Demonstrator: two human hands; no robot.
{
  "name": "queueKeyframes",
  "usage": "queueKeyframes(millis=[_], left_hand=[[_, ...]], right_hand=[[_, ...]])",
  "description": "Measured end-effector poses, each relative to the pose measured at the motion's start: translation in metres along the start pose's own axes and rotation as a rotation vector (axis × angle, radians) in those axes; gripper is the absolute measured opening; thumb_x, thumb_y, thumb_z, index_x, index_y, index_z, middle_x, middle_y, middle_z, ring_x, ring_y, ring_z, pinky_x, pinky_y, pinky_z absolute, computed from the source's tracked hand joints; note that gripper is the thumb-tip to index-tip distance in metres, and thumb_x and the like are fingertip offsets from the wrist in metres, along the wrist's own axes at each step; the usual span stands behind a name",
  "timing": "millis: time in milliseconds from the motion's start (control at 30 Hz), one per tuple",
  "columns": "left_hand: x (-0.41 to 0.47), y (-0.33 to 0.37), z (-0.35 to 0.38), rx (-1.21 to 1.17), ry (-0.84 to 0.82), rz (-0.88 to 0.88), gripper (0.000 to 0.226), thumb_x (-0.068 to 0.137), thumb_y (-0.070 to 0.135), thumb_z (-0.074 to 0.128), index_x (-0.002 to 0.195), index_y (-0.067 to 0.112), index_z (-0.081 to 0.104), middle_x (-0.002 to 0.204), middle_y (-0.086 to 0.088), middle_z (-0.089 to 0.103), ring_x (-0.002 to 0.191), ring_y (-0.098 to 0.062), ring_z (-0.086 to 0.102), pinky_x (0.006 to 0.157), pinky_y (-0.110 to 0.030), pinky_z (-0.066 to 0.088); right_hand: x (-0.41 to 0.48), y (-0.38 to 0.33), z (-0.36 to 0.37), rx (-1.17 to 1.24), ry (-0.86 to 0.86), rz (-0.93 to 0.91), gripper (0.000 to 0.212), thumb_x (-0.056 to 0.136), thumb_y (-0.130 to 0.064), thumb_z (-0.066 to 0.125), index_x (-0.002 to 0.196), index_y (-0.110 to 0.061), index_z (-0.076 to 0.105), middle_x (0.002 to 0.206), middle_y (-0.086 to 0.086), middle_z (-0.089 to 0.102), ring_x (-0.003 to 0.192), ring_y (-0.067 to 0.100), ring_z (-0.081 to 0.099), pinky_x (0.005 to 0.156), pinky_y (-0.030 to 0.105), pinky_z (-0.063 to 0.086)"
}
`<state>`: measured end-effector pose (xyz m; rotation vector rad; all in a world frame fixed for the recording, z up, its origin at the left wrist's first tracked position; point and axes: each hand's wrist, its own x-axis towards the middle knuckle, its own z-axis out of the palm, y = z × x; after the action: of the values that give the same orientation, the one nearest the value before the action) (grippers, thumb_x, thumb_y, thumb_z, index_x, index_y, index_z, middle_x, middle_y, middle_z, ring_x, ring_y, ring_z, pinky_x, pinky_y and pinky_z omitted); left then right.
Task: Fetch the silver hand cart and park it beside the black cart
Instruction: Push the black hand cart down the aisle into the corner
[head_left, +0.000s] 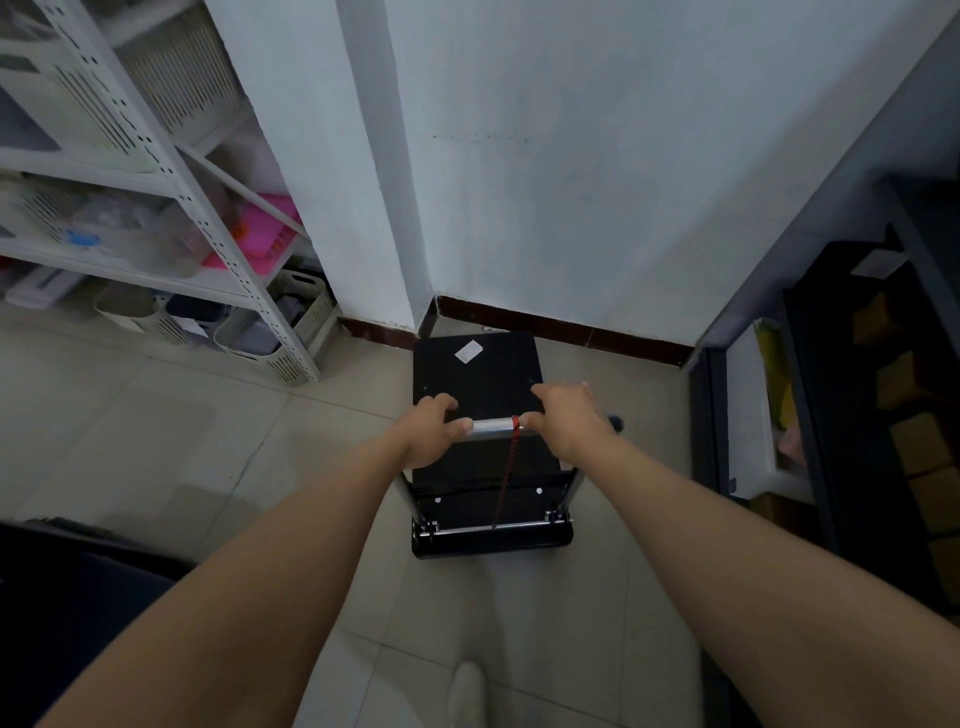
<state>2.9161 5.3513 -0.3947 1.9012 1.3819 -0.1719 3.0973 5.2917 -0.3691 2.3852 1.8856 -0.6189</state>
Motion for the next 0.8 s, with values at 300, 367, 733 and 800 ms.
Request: queueKeyframes(millis=[300,367,733,800], left_hand=[[-0.017,0.005,-0.029,-0.082,0.19,0.029,0.045,0.099,0.031,0.046,0.138,0.008,0.043,0.138,-0.011,0.048,0.125,-0.025,0.047,0.1,-0.032,0.037],[-0.021,0.003,-0.032,-0.09,0.203,0.02,0.045,0.099,0.032,0.047,0.137,0.009,0.044,0.137,-0.012,0.049,0.124,-0.026,0.048,0.099,-0.031,0.037],[-0.049,0.005,-0.043,-0.092,0.239,0.025,0.044,0.1,0.031,0.045,0.137,0.008,0.045,0.136,-0.011,0.05,0.124,-0.026,0.049,0.098,-0.031,0.038],[-0.055,0.005,-0.043,-0.095,0.253,0.028,0.044,0.1,0.03,0.045,0.136,0.006,0.046,0.135,-0.012,0.051,0.123,-0.026,0.05,0.097,-0.031,0.038]], right_hand=[[-0.014,-0.025,-0.017,0.189,0.04,-0.03,0.04,0.097,-0.034,0.052,0.125,-0.006,0.056,0.121,0.014,0.059,0.111,0.03,0.054,0.099,0.043,0.044],[-0.018,-0.028,-0.019,0.19,0.043,-0.037,0.04,0.097,-0.034,0.052,0.125,-0.006,0.056,0.122,0.014,0.059,0.112,0.03,0.054,0.099,0.043,0.044],[-0.035,-0.039,-0.035,0.182,0.068,-0.05,0.046,0.097,-0.035,0.053,0.135,-0.01,0.051,0.129,0.011,0.057,0.118,0.029,0.052,0.102,0.041,0.043],[-0.038,-0.042,-0.037,0.176,0.072,-0.055,0.045,0.096,-0.035,0.053,0.134,-0.01,0.052,0.127,0.012,0.058,0.116,0.028,0.053,0.1,0.041,0.045]])
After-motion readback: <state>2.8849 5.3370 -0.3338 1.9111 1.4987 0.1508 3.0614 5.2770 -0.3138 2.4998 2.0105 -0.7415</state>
